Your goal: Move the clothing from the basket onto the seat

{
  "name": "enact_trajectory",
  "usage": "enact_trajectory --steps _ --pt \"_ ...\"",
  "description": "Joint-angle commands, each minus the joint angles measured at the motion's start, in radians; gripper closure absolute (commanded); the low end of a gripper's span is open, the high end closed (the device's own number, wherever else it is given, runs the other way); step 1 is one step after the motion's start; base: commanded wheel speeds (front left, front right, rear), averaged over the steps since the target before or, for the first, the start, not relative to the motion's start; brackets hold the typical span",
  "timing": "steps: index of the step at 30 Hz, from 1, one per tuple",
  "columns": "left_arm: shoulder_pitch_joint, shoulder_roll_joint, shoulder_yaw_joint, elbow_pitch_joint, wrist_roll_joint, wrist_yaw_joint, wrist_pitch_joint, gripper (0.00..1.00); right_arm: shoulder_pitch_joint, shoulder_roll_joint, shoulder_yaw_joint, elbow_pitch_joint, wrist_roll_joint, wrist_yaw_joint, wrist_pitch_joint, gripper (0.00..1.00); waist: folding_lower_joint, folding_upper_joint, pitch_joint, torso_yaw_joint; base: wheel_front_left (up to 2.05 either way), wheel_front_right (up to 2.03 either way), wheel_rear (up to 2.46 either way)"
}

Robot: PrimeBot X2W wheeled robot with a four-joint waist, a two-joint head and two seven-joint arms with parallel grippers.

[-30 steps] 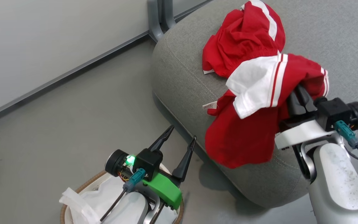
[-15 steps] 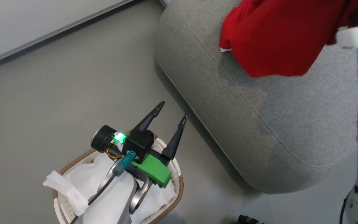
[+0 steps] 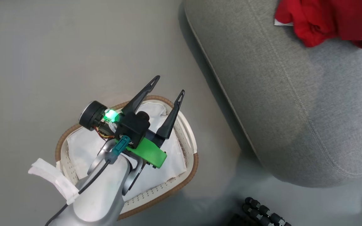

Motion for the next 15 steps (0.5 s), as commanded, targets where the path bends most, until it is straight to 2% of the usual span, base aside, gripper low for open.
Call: enact_trajectory --steps 1,9,15 --pt "-0.026 0.012 0.006 -0.004 0.009 0.004 -0.003 0.0 0.012 0.002 -0.012 0.024 -0.013 -0.001 0.0 1.0 -0.0002 -0.0001 0.093 0.057 0.0 0.0 0.0" --pt "-0.031 0.023 0.0 -0.006 0.02 0.012 -0.003 0.0 0.082 0.06 -0.076 0.18 -0.036 -0.001 0.0 1.0 -0.0002 -0.0001 0.139 0.049 0.0 0.0 0.0" --pt "-0.024 0.036 -0.003 0.002 0.021 0.016 -0.003 0.0 0.117 0.089 -0.094 0.207 -0.053 -0.001 0.0 1.0 -0.0002 -0.0001 0.14 0.029 0.0 0.0 0.0"
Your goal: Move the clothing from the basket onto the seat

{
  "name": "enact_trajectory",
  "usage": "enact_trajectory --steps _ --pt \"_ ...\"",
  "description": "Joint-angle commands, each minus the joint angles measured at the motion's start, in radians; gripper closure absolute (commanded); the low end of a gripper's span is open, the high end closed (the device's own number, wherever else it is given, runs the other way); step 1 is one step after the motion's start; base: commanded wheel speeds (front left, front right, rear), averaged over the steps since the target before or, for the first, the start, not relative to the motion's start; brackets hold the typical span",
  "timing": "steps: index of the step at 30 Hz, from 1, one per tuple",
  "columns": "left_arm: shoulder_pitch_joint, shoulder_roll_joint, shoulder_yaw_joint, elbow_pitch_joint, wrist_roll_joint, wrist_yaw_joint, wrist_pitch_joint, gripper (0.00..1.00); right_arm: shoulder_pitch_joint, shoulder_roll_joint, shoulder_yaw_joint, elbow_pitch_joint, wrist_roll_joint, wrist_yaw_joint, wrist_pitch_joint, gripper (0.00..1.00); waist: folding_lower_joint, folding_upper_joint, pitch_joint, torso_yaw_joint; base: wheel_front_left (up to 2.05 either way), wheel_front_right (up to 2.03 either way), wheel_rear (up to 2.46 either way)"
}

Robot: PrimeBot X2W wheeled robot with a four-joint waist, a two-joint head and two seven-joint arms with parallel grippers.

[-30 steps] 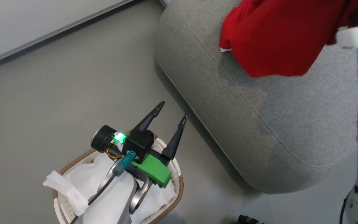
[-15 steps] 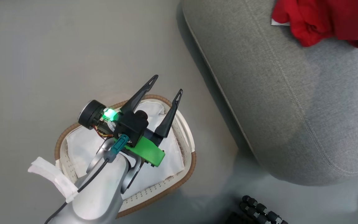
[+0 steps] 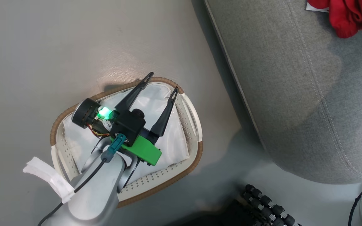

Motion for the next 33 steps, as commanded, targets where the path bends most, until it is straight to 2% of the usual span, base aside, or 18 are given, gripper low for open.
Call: enact_trajectory --steps 1,3,4,5,16,22,33 --pt "-0.008 0.011 0.001 0.004 0.009 0.004 -0.003 0.0 0.022 0.005 -0.005 -0.007 -0.008 -0.001 0.0 0.82 -0.0002 0.0 -0.005 -0.01 0.0 0.0 0.0" --pt "-0.006 0.012 0.0 0.007 0.006 0.005 -0.003 0.0 0.036 0.012 -0.004 -0.015 -0.01 -0.001 0.0 0.57 -0.0002 0.0 -0.013 -0.015 0.0 0.0 0.0" --pt "-0.005 0.013 0.0 0.008 0.004 0.006 -0.003 0.0 0.043 0.015 -0.003 -0.019 -0.011 -0.001 0.0 0.42 -0.0002 0.0 -0.018 -0.017 0.0 0.0 0.0" --pt "-0.003 0.012 -0.001 0.009 0.003 0.007 -0.003 0.0 0.055 0.017 0.002 -0.021 -0.013 -0.001 0.0 0.01 -0.0002 0.0 -0.025 -0.019 0.0 0.0 0.0" --pt "0.028 -0.001 0.013 0.005 -0.022 0.019 -0.003 0.0 0.206 0.046 0.069 -0.087 -0.019 -0.001 0.0 0.0 -0.0002 0.0 -0.112 -0.02 0.0 0.0 0.0" --pt "0.063 -0.026 0.039 -0.004 -0.044 0.028 -0.003 0.0 0.312 0.066 0.1 -0.121 0.0 -0.001 0.0 0.0 -0.0002 0.0 -0.193 -0.004 0.0 0.0 0.0" --pt "0.164 -0.081 0.122 -0.021 -0.077 0.025 -0.003 0.0 0.384 0.024 0.161 -0.149 0.007 -0.001 0.0 0.0 -0.0002 0.0 -0.374 0.076 0.0 0.0 0.0"
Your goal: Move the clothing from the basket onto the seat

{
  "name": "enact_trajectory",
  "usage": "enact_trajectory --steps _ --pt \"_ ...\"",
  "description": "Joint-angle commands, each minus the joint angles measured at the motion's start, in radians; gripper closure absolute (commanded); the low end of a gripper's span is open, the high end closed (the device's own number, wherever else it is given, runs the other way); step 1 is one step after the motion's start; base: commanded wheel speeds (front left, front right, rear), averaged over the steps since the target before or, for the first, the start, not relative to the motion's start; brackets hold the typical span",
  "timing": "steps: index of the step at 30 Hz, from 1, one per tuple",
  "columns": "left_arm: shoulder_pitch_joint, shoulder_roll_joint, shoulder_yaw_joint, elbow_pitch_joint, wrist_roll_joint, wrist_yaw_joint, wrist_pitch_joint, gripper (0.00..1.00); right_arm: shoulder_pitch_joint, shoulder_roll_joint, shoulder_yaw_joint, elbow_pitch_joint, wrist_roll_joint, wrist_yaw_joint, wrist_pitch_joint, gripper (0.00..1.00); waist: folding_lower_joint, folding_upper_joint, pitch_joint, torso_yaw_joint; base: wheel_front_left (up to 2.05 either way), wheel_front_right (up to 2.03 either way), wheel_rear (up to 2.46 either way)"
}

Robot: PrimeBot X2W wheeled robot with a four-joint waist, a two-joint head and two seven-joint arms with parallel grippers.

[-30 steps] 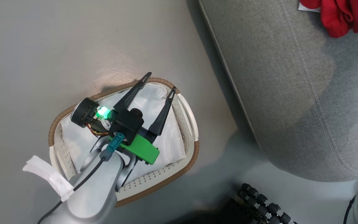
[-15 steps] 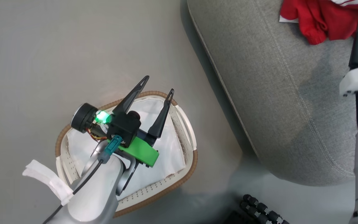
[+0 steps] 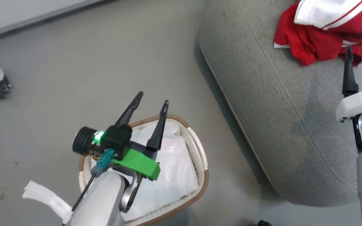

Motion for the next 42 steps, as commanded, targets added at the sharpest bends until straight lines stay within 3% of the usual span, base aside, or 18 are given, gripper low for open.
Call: enact_trajectory --steps 1,13,25,42 --pt "0.032 -0.008 0.016 -0.007 -0.004 0.002 -0.003 0.0 0.015 -0.006 0.011 -0.012 0.006 -0.001 0.0 0.0 0.0 0.0 -0.095 0.062 0.0 0.0 0.0" --pt "0.163 -0.04 0.178 -0.051 -0.029 0.027 -0.002 0.0 0.09 0.037 0.089 -0.09 0.039 -0.001 0.0 0.0 0.0 0.0 -0.255 0.193 0.0 0.0 0.0" --pt "0.297 -0.047 0.288 -0.084 -0.086 0.053 -0.002 0.0 0.263 0.088 0.194 -0.135 0.134 -0.001 0.0 0.0 0.0 0.0 -0.328 0.291 0.0 0.0 0.0" --pt "0.445 -0.046 0.317 -0.091 -0.087 0.092 -0.002 0.0 0.504 0.087 0.259 -0.184 0.251 -0.001 0.0 0.0 0.0 0.0 -0.398 0.299 0.0 0.0 0.0"
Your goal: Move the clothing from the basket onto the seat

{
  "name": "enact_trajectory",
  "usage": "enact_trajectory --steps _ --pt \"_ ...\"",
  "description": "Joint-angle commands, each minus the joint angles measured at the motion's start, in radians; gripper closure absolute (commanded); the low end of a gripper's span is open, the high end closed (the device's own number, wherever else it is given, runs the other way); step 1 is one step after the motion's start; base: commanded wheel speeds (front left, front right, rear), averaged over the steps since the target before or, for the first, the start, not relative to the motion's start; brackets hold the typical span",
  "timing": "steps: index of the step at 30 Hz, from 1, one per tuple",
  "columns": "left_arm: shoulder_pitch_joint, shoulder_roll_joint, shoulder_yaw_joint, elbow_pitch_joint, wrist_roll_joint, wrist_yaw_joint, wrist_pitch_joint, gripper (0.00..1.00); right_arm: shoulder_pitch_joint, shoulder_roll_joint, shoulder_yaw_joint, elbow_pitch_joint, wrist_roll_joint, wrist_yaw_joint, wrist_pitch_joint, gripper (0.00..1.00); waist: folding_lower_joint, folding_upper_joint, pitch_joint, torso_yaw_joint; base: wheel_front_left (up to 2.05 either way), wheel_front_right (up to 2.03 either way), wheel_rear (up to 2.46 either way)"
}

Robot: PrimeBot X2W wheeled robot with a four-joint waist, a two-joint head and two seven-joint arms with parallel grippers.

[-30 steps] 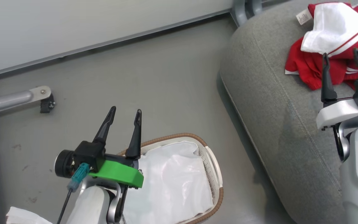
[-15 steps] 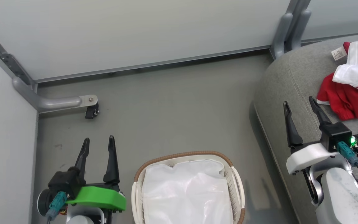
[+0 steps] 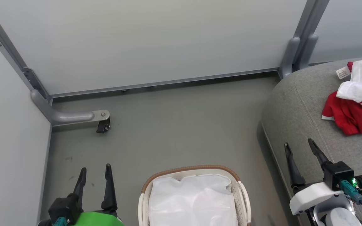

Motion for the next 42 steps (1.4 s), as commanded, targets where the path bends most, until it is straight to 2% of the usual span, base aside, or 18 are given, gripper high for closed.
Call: enact_trajectory --steps 1,16,17,21,23,30,42 --pt "0.015 0.001 0.005 -0.005 -0.007 0.004 0.0 0.0 0.015 -0.004 0.004 -0.002 0.007 -0.001 0.0 0.0 0.0001 0.0 -0.005 -0.006 0.0 0.0 0.0" --pt "0.016 0.001 0.006 0.008 -0.005 -0.009 0.0 0.0 0.003 -0.004 0.024 -0.004 0.025 -0.001 0.0 0.0 0.0001 0.0 -0.012 -0.015 0.0 0.0 0.0" --pt "0.007 0.0 0.007 0.005 -0.004 -0.006 0.0 1.0 0.005 0.0 0.026 -0.002 0.021 0.0 0.0 1.0 0.0001 0.0 -0.012 -0.015 0.0 0.0 0.0" --pt "0.008 -0.001 0.006 0.035 -0.006 -0.006 0.001 1.0 0.015 0.007 0.027 0.031 0.023 0.0 0.002 1.0 0.0001 0.0 -0.013 -0.015 0.0 0.0 0.0" --pt "0.001 0.002 0.016 0.035 -0.079 -0.012 0.017 1.0 0.005 0.007 0.014 0.041 0.105 0.0 0.03 1.0 0.0001 0.0 -0.014 -0.015 0.0 0.0 0.0" --pt "-0.018 0.008 0.036 0.038 -0.22 -0.025 0.051 1.0 0.004 0.006 0.009 0.031 0.271 0.0 0.065 1.0 0.0001 0.0 -0.015 -0.016 0.0 0.0 0.0" --pt "-0.045 0.015 0.064 0.042 -0.409 -0.043 0.098 1.0 -0.001 0.004 0.0 0.023 0.495 0.0 0.115 1.0 0.0001 0.0 -0.018 -0.017 0.0 0.0 0.0"
